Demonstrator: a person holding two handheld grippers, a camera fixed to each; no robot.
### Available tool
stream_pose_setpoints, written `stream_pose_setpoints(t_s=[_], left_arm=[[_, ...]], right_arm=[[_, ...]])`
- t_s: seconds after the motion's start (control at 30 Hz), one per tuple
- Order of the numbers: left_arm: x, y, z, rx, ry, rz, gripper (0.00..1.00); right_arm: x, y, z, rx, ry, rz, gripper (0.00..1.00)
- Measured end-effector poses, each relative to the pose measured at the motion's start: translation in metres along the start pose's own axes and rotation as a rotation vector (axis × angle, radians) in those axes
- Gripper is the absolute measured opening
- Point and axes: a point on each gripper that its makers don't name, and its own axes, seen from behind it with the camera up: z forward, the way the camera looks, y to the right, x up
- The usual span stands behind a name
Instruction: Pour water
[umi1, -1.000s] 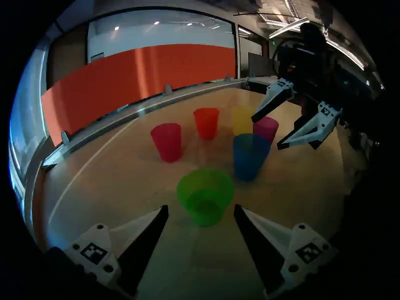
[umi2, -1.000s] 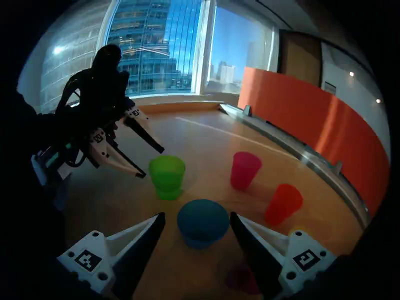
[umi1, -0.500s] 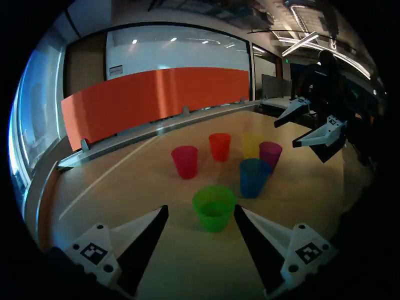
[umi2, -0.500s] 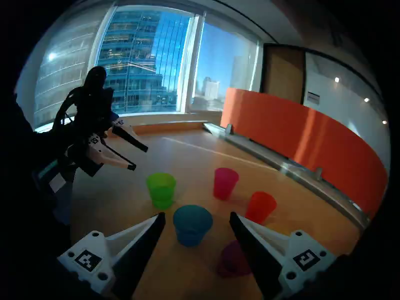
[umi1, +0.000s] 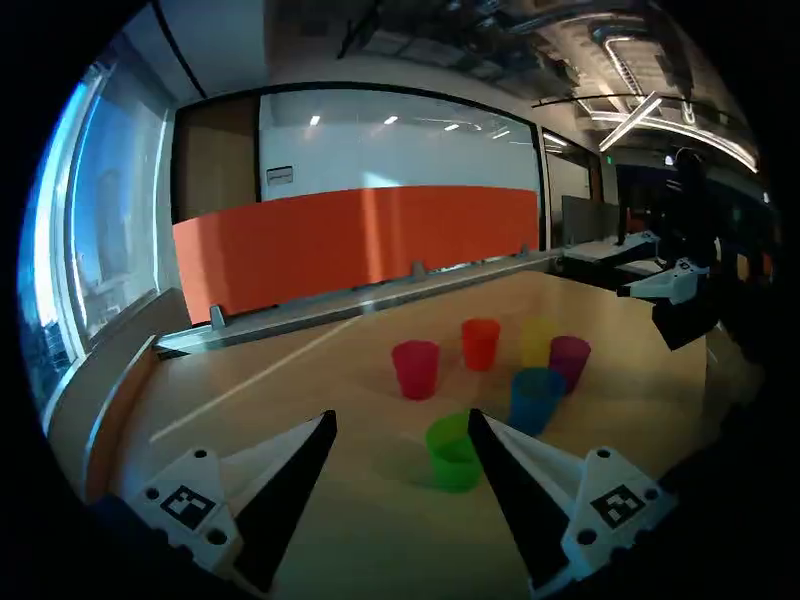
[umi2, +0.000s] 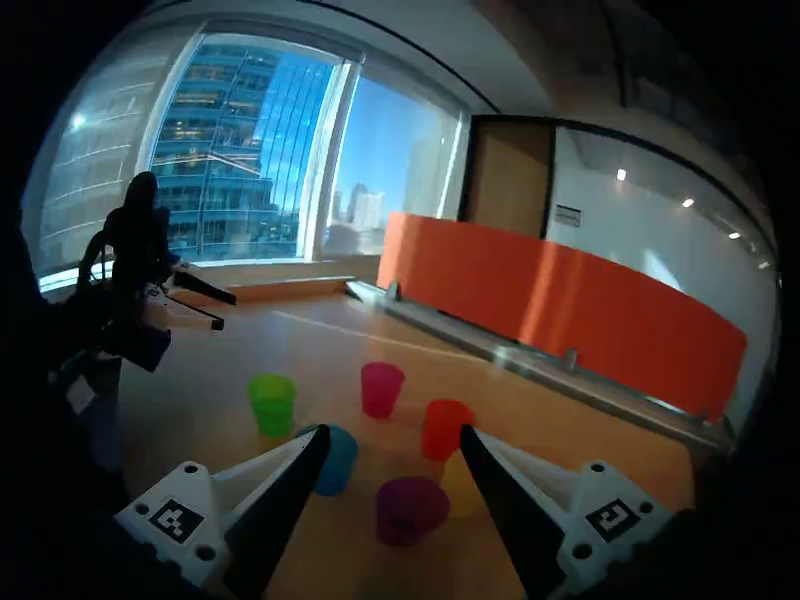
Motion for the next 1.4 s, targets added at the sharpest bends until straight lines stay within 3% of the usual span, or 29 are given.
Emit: stream_pose_setpoints(t_s=[0.27,0.57,0.87,1.17,1.4], left_arm=[[0.027,-0.015,-0.007,0.070,0.091,-0.030,0.98],[0.051,-0.021,-0.007,0.128,0.168,-0.017,0.98],[0.071,-0.028,-0.010,0.189,0.247,-0.014,0.98],[0.080,-0.041,-0.013,0.262,0.283,-0.026,0.98],[0.082,-0.053,-0.012,0.311,0.308,-0.075,0.98]], right_arm=[[0.018,0.035,-0.017,-0.141,0.086,0.052,1.00],[0.015,0.087,-0.029,-0.353,0.151,0.118,1.00],[0.010,0.125,-0.045,-0.536,0.210,0.146,1.00],[0.001,0.156,-0.066,-0.676,0.256,0.221,1.00],[-0.007,0.163,-0.070,-0.703,0.262,0.274,1.00]])
